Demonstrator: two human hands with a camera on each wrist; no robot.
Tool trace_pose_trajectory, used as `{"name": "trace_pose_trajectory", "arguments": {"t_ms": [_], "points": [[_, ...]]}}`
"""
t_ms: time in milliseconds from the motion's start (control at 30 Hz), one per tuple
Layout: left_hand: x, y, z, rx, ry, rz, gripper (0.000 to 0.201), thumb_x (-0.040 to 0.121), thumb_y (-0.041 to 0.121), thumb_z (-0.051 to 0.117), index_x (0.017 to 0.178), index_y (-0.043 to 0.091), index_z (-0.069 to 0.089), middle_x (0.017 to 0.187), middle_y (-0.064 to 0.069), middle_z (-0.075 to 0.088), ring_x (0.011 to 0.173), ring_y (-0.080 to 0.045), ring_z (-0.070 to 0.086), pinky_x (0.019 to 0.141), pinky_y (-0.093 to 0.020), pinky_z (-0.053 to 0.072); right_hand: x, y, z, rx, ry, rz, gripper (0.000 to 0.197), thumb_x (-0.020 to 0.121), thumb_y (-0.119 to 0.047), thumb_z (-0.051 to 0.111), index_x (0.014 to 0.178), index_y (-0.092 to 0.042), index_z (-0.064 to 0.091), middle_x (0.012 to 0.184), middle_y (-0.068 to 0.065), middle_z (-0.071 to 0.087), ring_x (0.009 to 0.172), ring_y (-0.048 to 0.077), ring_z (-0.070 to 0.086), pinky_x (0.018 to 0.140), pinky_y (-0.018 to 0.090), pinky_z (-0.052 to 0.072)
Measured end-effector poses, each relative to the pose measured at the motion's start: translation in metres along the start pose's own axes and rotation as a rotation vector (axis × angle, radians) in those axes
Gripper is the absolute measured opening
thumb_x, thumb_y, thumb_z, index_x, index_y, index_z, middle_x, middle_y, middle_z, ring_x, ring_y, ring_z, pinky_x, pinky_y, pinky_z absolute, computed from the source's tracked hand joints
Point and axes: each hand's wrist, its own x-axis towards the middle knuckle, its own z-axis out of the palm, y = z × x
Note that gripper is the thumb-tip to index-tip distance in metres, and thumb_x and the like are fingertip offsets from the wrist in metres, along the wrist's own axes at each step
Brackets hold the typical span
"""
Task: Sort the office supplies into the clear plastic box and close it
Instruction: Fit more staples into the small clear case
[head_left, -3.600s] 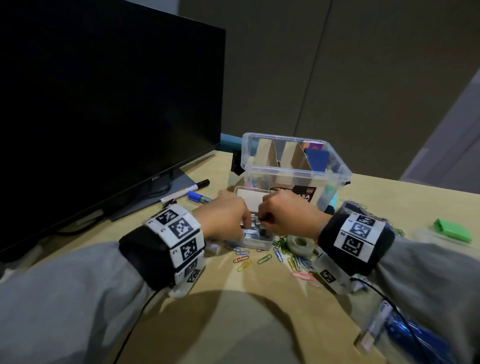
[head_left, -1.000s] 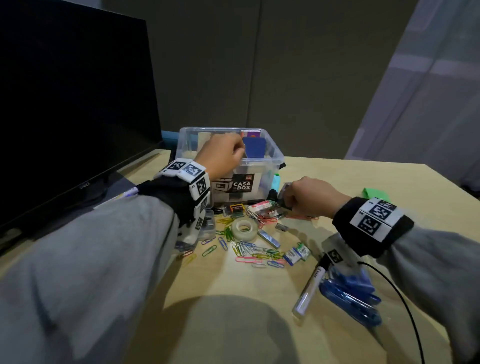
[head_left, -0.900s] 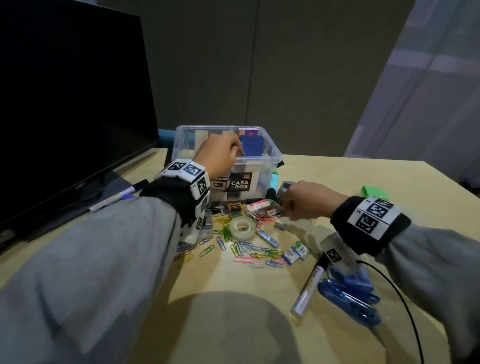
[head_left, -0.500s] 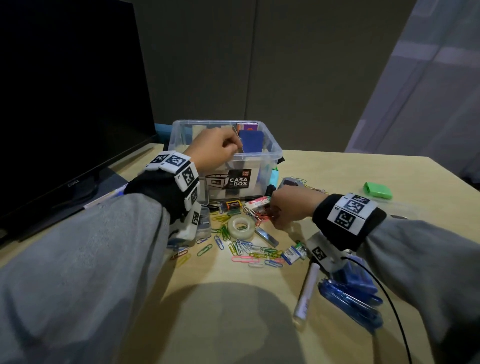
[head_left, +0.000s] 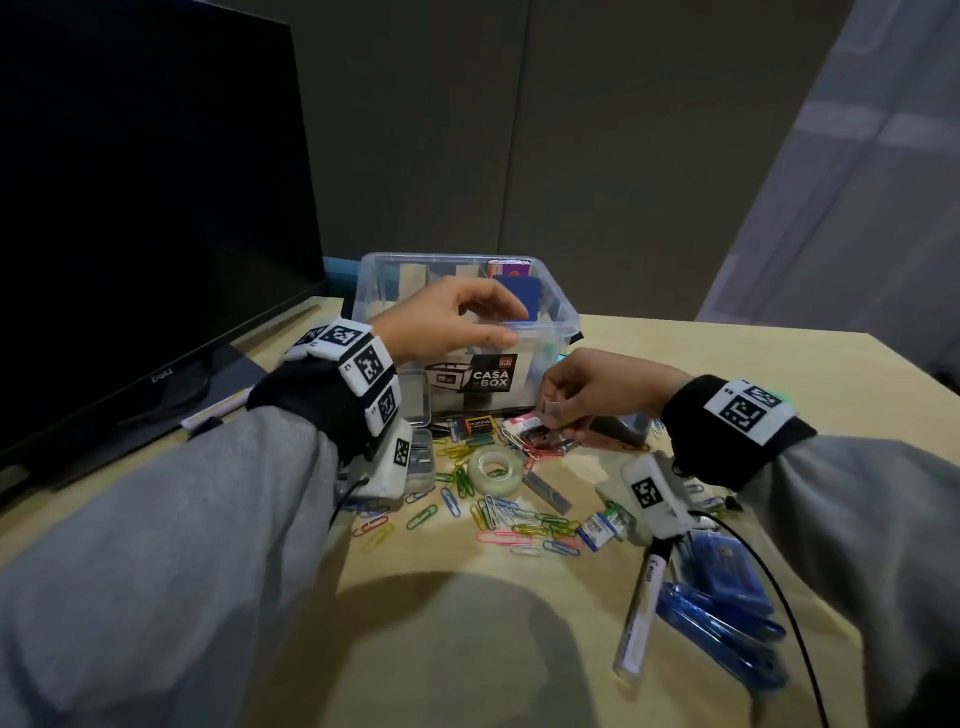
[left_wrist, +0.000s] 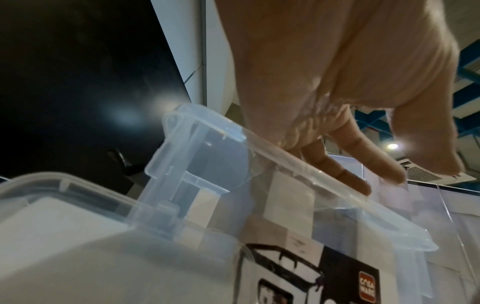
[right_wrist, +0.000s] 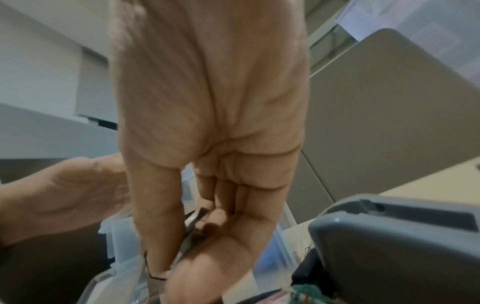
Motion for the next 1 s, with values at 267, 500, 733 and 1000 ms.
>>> {"name": "trace_pose_trajectory", "arguments": {"t_ms": [267, 500, 733, 1000], "points": [[0.000, -0.004, 0.004, 0.252, -0.058, 0.017, 0.017, 0.072, 0.041, 0.082, 0.087, 0.037, 0.073, 0.125, 0.018, 0.050, 0.121, -0.003, 0.041, 0.106, -0.041, 0.036, 0.003, -0.015, 0.001, 0.430, 0.009, -0.058, 0.020, 0.090, -0.002, 0.062, 0.106, 0.009, 0.061, 0.080, 0.014, 0.069, 0.065, 0.015, 0.066, 0.065, 0.022, 0.058], [-0.002, -0.005, 0.003, 0.237, 0.016, 0.040, 0.018, 0.071, 0.045, 0.081, 0.084, 0.036, 0.071, 0.122, 0.017, 0.052, 0.121, -0.003, 0.044, 0.104, -0.038, 0.038, 0.004, -0.026, 0.003, 0.476, 0.084, -0.120, 0.016, 0.089, -0.005, 0.063, 0.102, 0.003, 0.066, 0.085, 0.016, 0.070, 0.069, 0.019, 0.064, 0.067, 0.024, 0.058], [-0.014, 0.008, 0.012, 0.184, 0.371, -0.017, 0.006, 0.092, 0.024, 0.065, 0.087, 0.023, 0.063, 0.079, 0.010, 0.061, 0.068, 0.003, 0.055, 0.063, -0.011, 0.041, -0.004, -0.044, 0.001, 0.121, 0.354, -0.224, 0.011, 0.087, -0.010, 0.069, 0.095, -0.002, 0.067, 0.078, 0.012, 0.072, 0.066, 0.018, 0.069, 0.065, 0.025, 0.058], [-0.036, 0.008, 0.009, -0.412, 0.169, -0.312, 0.014, 0.092, 0.003, 0.061, 0.101, -0.004, 0.067, 0.088, -0.018, 0.072, 0.070, -0.015, 0.070, 0.069, -0.023, 0.060, 0.001, -0.056, 0.016, -0.241, 0.501, -0.416, 0.006, 0.086, -0.016, 0.071, 0.090, -0.012, 0.068, 0.078, -0.001, 0.068, 0.065, 0.008, 0.062, 0.065, 0.027, 0.053]]}}
